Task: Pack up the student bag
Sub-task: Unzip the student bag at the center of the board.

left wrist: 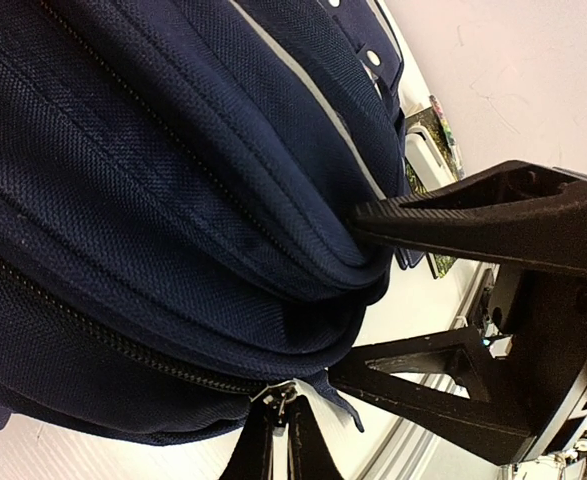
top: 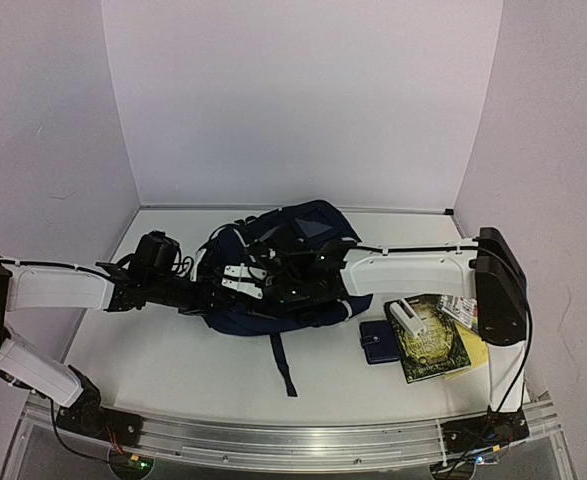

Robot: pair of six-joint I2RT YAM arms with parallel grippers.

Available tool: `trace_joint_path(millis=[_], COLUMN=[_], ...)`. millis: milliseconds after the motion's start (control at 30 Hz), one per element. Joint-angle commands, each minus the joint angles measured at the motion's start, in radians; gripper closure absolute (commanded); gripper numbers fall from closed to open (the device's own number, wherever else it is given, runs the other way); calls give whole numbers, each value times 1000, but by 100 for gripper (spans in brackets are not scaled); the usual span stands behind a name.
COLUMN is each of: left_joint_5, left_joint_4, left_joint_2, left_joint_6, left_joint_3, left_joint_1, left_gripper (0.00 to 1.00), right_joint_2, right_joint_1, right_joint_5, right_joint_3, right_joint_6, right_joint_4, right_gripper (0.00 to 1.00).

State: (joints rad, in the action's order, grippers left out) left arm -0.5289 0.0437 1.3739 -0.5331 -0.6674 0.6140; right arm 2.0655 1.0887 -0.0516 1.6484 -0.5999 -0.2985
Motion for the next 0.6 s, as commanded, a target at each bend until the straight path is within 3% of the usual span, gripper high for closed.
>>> trace_joint_path(millis=[0,267,567], left_joint_5=[-33,-1,172], left_joint_4=[47,20,-147], left_joint_2=[-20,-53,23], left_joint_6=[-11,-13,23], left_joint_3=[-26,-15,-76], left_joint_1=[-2,-14,-63], left_gripper=[100,100,100], right_joint_2=[24,33,-101], right_joint_1=[10,10,10], right_joint_5=[-35,-112,-42], right_joint_3=[4,15,-27], right_joint_6=[1,-22,7], right_joint_4=[19,20,-33], right_gripper=[46,98,100])
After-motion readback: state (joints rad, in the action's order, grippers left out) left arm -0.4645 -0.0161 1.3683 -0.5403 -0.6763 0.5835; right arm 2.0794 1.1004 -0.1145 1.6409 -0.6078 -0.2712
